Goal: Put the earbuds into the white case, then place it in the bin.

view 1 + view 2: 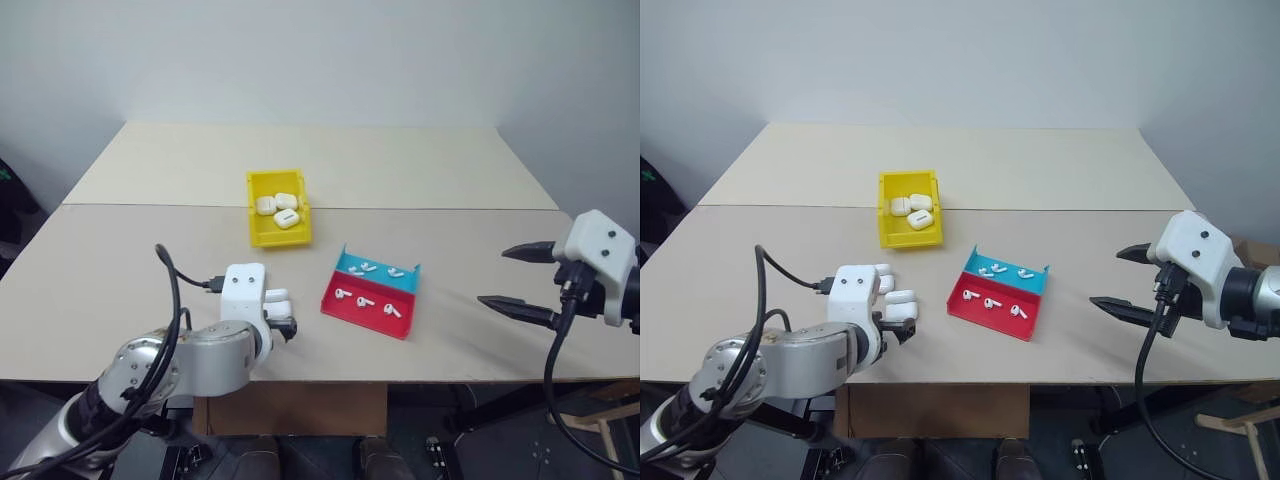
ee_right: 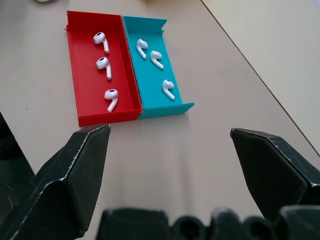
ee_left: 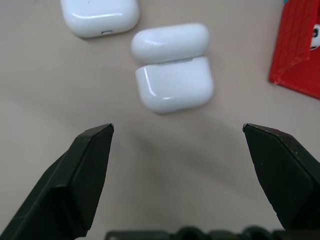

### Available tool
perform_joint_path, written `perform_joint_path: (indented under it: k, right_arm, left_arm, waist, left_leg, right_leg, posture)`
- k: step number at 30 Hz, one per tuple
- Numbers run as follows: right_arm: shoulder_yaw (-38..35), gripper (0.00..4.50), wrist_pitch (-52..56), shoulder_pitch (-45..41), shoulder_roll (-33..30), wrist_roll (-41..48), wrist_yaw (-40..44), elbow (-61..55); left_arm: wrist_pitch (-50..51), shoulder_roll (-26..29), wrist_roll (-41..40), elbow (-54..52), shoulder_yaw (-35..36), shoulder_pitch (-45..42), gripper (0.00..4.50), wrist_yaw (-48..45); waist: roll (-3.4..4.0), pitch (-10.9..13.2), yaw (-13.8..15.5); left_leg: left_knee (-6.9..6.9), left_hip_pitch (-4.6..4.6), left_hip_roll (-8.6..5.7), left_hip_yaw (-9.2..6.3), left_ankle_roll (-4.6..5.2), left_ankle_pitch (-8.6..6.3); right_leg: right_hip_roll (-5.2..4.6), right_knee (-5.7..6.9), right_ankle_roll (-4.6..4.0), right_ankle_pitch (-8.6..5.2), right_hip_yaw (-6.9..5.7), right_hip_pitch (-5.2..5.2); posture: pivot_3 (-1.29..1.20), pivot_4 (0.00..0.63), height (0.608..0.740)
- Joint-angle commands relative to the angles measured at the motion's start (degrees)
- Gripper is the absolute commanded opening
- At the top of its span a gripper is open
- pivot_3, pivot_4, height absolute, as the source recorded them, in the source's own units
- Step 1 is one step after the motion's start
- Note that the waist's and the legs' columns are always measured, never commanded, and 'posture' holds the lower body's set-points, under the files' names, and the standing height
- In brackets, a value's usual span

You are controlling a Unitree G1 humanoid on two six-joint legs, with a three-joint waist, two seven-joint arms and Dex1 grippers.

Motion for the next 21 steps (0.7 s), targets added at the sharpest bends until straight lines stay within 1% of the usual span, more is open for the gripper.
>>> perform_joint_path:
  k: [1,4,7,13,21]
  right_arm:
    - [-1.0,4.46,0.6,-0.8,-0.6,1.1,-0.6,-0.7]
    - [-1.1,4.46,1.2,-0.7,-0.7,1.1,-0.7,-0.8]
    - [-1.3,4.46,1.5,-0.5,-0.7,1.1,-0.8,-1.1]
    - [-2.2,4.46,2.8,0.2,-0.5,1.0,-1.5,-1.9]
    - [-4.1,4.46,4.3,1.9,0.1,1.0,-2.2,-3.6]
  left_arm:
    - [0.5,-0.1,-0.4,1.1,-0.4,-1.9,4.5,0.8]
    - [2.4,0.0,-0.4,3.6,0.3,-3.2,4.5,-0.8]
    - [3.9,-0.6,-0.4,6.8,0.5,-4.5,4.5,0.1]
    - [5.9,-3.6,-0.4,10.9,1.6,-5.4,4.5,-0.9]
    - [8.7,-5.5,-0.4,16.5,1.3,-8.3,4.5,-1.3]
  waist:
    - [0.0,0.0,-0.1]
    - [0.0,0.0,-0.2]
    - [0.0,0.0,-0.1]
    - [-0.01,0.0,-0.1]
    - [-0.01,0.0,-0.1]
  left_leg:
    - [0.0,0.0,0.0,0.0,-0.01,0.0]
    - [0.0,-0.01,0.0,0.0,-0.03,-0.01]
    - [0.0,-0.01,-0.02,0.0,-0.06,0.01]
    - [0.0,-0.04,-0.03,-0.01,-0.08,0.01]
    - [0.0,-0.04,-0.03,-0.01,-0.09,0.01]
  right_leg:
    - [0.0,0.0,0.05,-0.03,0.01,0.0]
    - [0.01,0.0,0.11,-0.03,0.04,-0.03]
    - [0.01,0.0,0.21,-0.07,0.04,-0.02]
    - [0.0,-0.02,0.22,-0.06,0.05,-0.04]
    - [0.0,-0.02,0.24,-0.06,0.06,-0.04]
  posture:
    - [0.0,0.15,0.74]
    - [0.0,0.15,0.74]
    - [0.0,0.15,0.74]
    - [0.0,0.15,0.74]
    - [0.0,0.15,0.74]
